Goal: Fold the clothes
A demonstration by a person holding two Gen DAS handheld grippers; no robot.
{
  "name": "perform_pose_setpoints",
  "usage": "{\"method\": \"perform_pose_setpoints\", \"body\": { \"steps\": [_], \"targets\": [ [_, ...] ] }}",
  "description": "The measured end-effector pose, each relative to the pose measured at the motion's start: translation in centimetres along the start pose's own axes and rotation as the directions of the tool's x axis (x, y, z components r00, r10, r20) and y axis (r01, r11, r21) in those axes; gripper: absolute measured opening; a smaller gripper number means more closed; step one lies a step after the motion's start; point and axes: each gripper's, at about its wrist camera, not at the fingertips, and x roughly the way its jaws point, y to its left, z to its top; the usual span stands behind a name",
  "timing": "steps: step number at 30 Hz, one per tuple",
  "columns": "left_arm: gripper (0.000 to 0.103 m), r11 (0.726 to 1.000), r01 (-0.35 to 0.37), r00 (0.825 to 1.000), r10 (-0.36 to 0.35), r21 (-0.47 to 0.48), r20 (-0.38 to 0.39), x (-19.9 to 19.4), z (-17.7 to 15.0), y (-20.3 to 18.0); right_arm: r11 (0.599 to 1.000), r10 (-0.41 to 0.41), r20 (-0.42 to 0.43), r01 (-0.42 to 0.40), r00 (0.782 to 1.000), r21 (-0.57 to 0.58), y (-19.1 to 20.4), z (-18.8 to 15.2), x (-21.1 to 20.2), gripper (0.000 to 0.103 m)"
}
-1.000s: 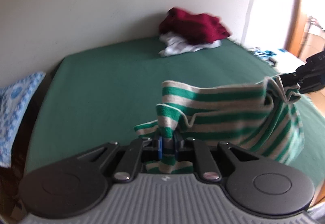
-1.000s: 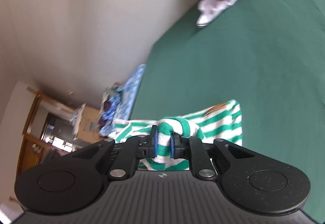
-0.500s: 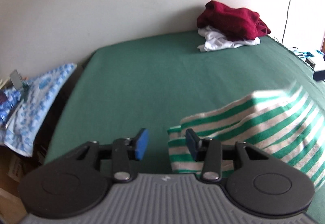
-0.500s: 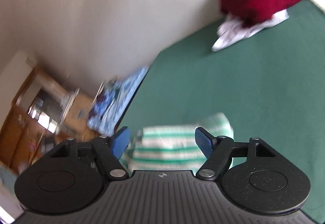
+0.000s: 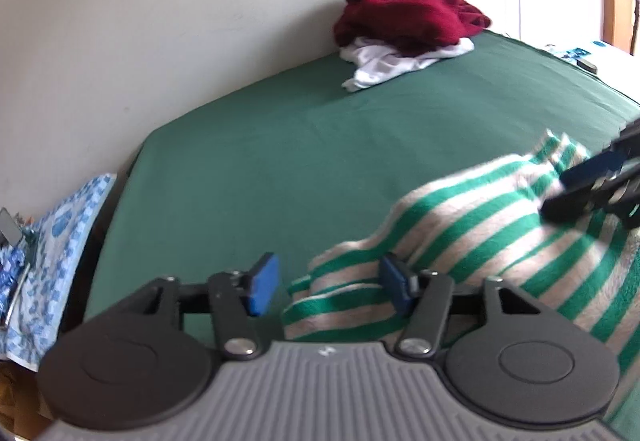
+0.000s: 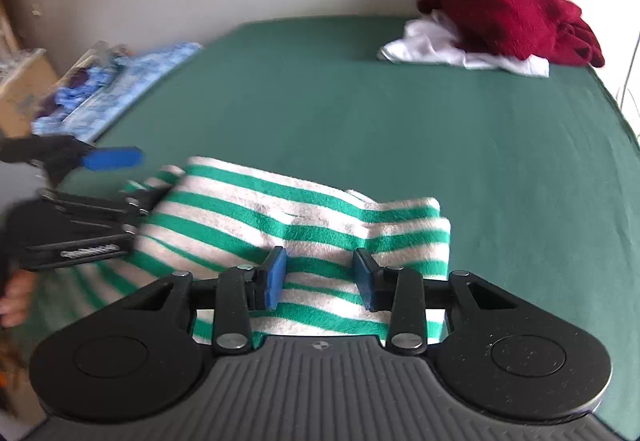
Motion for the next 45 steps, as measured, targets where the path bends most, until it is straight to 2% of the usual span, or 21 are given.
{"method": "perform_pose_setpoints", "body": {
  "steps": [4, 8, 10, 12, 14, 17, 19, 20, 24, 26, 27, 28, 31, 34, 36, 38, 39, 40, 41, 42, 45],
  "targets": [
    [0.064, 0.999, -0.014, 1.0, 0.013, 0.037, 0.021, 1.0, 0.2, 0.0, 0.997, -0.056, -0.004, 0.057, 0.998, 0.059, 0.1, 0.0, 0.1, 0.041],
    [0.063, 0.999, -0.037, 0.998, 0.036, 0.038, 0.046, -0.6, 0.0, 1.4, 0.988, -0.123, 0.049, 0.117, 0.991, 0.105, -0.6, -0.3, -4.1, 0.04],
    [0.061, 0.999, -0.032, 0.998, 0.031, 0.013, 0.048, -2.0, -0.4, 2.7, 0.988, -0.114, 0.072, 0.105, 0.991, 0.111, -0.5, -1.0, -6.7, 0.04],
    [0.059, 1.0, 0.014, 0.997, -0.013, -0.023, 0.071, -4.0, -0.8, 3.8, 0.991, -0.057, 0.074, 0.047, 0.996, 0.125, 0.1, -2.0, -8.2, 0.037],
    [0.059, 0.991, 0.119, 0.99, -0.113, -0.064, 0.086, -5.8, -1.4, 4.1, 0.992, 0.005, 0.053, -0.012, 0.999, 0.128, 1.5, -2.8, -8.3, 0.036],
    [0.06, 0.965, 0.25, 0.967, -0.243, -0.083, 0.082, -6.3, -2.1, 2.7, 0.996, -0.034, 0.015, 0.033, 0.999, 0.088, 3.8, -3.9, -6.6, 0.035],
    [0.059, 0.967, 0.248, 0.968, -0.246, -0.055, 0.04, -5.2, -2.8, 0.9, 0.988, -0.119, -0.012, 0.119, 0.993, 0.095, 3.9, -4.6, -5.0, 0.034],
    [0.061, 0.97, 0.239, 0.971, -0.238, -0.037, 0.019, -4.2, -3.2, 0.3, 0.985, -0.129, -0.014, 0.13, 0.992, 0.115, 3.5, -5.0, -4.6, 0.039],
    [0.081, 0.979, 0.204, 0.979, -0.203, -0.023, 0.035, -2.8, -4.0, 0.9, 0.977, -0.121, -0.003, 0.119, 0.993, 0.179, 2.1, -5.5, -5.6, 0.04],
    [0.078, 0.98, 0.197, 0.979, -0.197, 0.0, 0.047, -3.4, -3.7, 1.7, 0.971, -0.113, 0.018, 0.107, 0.993, 0.213, 1.3, -5.6, -7.5, 0.04],
    [0.069, 0.981, 0.195, 0.979, -0.195, 0.012, 0.061, -4.1, -3.6, 2.1, 0.972, -0.113, 0.019, 0.107, 0.993, 0.209, 0.8, -5.8, -8.7, 0.04],
    [0.066, 0.979, 0.2, 0.977, -0.202, 0.025, 0.066, -4.9, -3.7, 2.4, 0.975, -0.117, 0.003, 0.115, 0.993, 0.19, 0.4, -6.2, -9.7, 0.04],
    [0.068, 0.973, 0.226, 0.973, -0.228, 0.042, 0.043, -7.3, -4.5, 2.8, 0.986, -0.102, -0.08, 0.112, 0.992, 0.125, -0.6, -7.6, -10.9, 0.04],
    [0.071, 0.972, 0.234, 0.972, -0.234, -0.003, -0.019, -8.9, -6.1, 2.9, 0.993, -0.1, -0.148, 0.108, 0.984, 0.047, -1.3, -8.9, -10.2, 0.04],
    [0.075, 0.965, 0.26, 0.963, -0.261, -0.034, -0.067, -9.8, -7.1, 2.7, 0.997, -0.076, -0.16, 0.079, 0.984, 0.01, -1.5, -9.5, -9.7, 0.04],
    [0.076, 0.965, 0.264, 0.959, -0.263, -0.01, -0.101, -10.1, -7.8, 1.6, 0.999, -0.047, -0.146, 0.046, 0.988, -0.01, -1.6, -10.0, -9.5, 0.04],
    [0.076, 0.97, 0.245, 0.964, -0.242, 0.011, -0.113, -10.1, -8.1, 0.9, 0.999, -0.035, -0.144, 0.033, 0.989, -0.018, -1.7, -10.0, -9.1, 0.04],
    [0.075, 0.975, 0.221, 0.968, -0.215, 0.035, -0.126, -9.7, -8.2, 0.2, 0.999, -0.02, -0.148, 0.016, 0.989, -0.027, -1.9, -9.8, -8.8, 0.035],
    [0.066, 0.978, 0.204, 0.971, -0.196, 0.043, -0.14, -9.2, -8.3, -0.2, 0.999, -0.004, -0.152, -0.002, 0.988, -0.037, -2.1, -9.6, -8.5, 0.022],
    [0.054, 0.981, 0.19, 0.971, -0.181, 0.045, -0.156, -8.5, -8.3, -0.5, 0.999, 0.012, -0.157, -0.02, 0.988, -0.046, -2.2, -9.5, -8.3, 0.019],
    [0.043, 0.975, 0.222, 0.962, -0.218, 0.002, -0.165, -8.1, -8.3, 0.1, 0.993, 0.035, -0.181, -0.055, 0.983, -0.103, -2.6, -9.3, -8.4, 0.009]
  ]
}}
